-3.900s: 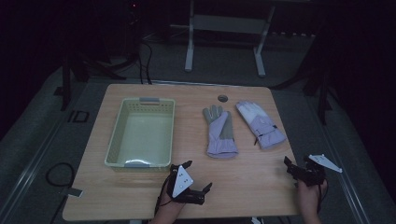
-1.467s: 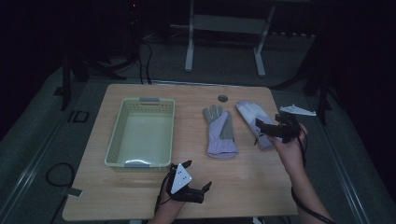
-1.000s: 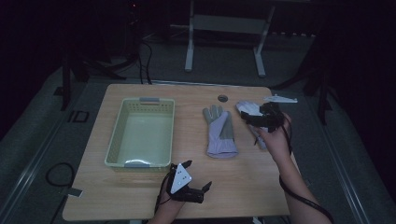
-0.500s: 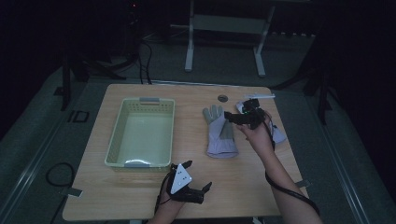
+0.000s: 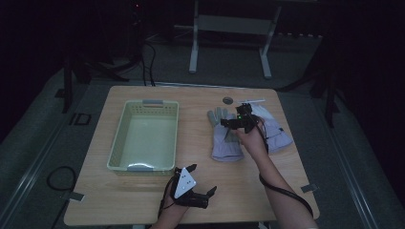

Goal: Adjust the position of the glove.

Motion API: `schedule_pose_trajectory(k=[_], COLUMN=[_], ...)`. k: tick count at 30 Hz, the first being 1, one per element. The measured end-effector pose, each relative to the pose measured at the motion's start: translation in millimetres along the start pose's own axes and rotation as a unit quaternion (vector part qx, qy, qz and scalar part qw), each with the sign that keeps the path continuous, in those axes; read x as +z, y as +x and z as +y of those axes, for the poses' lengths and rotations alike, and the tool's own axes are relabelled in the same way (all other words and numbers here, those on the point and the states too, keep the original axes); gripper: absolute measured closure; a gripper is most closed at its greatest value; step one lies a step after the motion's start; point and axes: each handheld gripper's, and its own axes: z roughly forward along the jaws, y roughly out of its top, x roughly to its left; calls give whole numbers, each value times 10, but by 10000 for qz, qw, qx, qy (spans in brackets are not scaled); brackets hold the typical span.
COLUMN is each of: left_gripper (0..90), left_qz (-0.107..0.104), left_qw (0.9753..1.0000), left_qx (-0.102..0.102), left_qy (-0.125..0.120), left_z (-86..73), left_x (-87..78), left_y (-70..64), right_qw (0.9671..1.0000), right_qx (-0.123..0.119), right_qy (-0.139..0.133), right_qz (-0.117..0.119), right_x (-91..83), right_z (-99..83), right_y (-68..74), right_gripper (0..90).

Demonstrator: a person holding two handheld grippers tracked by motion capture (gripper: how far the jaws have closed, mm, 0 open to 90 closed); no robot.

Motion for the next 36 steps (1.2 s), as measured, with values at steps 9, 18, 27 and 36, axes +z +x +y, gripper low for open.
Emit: schedule_pose_trajectory(k=[9, 18, 27, 36], left_gripper=[0, 1, 1, 0], left_qz=[-1, -3, -8, -14], left_qw=[10000, 10000, 10000, 10000], left_qx=[-28, -28, -37, -68], left_qy=[1, 0, 6, 14], left_z=[0, 0, 0, 0], left_x=[1, 0, 0, 0], left_y=[5, 6, 3, 12], right_qw=[9995, 9968, 9974, 9951], right_qx=[198, 458, 329, 588], right_qy=[227, 619, 636, 744], right_qz=[-30, -230, -118, 268], right_x=[256, 450, 501, 303], right_z=[-125, -244, -270, -196], right_y=[-40, -128, -110, -86], right_gripper=[280, 461, 666, 825])
